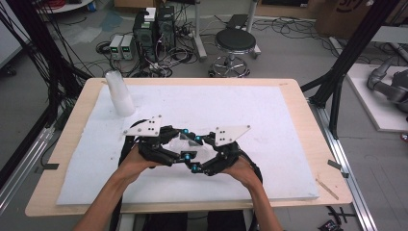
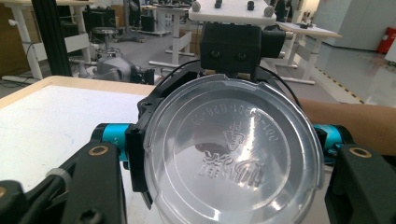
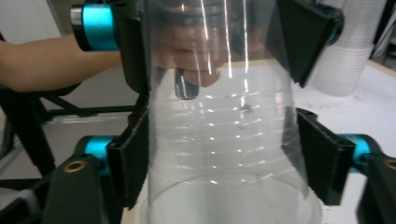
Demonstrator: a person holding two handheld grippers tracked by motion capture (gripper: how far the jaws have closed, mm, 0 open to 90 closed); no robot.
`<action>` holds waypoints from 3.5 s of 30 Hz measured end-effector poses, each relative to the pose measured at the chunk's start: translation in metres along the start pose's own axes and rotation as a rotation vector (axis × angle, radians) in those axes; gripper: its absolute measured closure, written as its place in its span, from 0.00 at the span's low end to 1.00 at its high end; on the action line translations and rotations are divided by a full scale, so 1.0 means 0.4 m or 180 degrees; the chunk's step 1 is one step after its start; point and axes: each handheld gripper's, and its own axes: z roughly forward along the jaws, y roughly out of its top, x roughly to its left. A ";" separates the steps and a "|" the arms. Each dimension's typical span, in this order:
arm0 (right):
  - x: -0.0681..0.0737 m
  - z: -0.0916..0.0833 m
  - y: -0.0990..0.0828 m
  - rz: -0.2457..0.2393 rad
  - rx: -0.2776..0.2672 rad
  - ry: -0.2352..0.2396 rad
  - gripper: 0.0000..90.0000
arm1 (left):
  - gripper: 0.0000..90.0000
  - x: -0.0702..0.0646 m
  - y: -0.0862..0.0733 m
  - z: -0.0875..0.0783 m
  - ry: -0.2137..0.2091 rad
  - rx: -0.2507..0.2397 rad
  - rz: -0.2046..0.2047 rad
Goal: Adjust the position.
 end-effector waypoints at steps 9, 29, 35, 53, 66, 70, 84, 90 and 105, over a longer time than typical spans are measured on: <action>-0.003 -0.002 -0.001 -0.0034 -0.0001 0.0014 0.36 | 0.12 0.003 -0.002 0.004 0.0103 0.0008 -0.0061; -0.007 -0.036 0.031 -0.0078 0.0899 -0.0069 0.37 | 0.03 -0.013 0.018 -0.062 0.0487 0.1396 0.0048; -0.009 -0.032 0.073 -0.0133 0.1638 -0.0037 0.37 | 0.03 -0.006 0.026 -0.059 0.0424 0.2119 0.0012; -0.016 -0.009 0.116 -0.0222 0.2370 0.0067 0.37 | 0.03 0.003 0.038 -0.001 0.0329 0.2379 0.0021; -0.017 -0.002 0.113 -0.0210 0.2427 0.0077 0.37 | 0.11 0.003 0.047 0.071 0.0150 0.2351 0.0127; -0.018 -0.001 0.113 -0.0221 0.2421 0.0075 0.37 | 0.17 0.002 0.046 0.076 0.0119 0.2356 0.0142; -0.014 0.004 0.111 -0.0219 0.2415 0.0090 0.38 | 0.39 0.009 0.039 0.086 -0.0060 0.2411 0.0180; -0.017 0.005 0.107 -0.0240 0.2420 0.0092 0.38 | 0.46 0.006 0.036 0.090 -0.0069 0.2431 0.0232; -0.024 0.002 0.102 -0.0214 0.2306 0.0049 0.13 | 0.46 0.007 0.037 0.084 -0.0054 0.2448 0.0205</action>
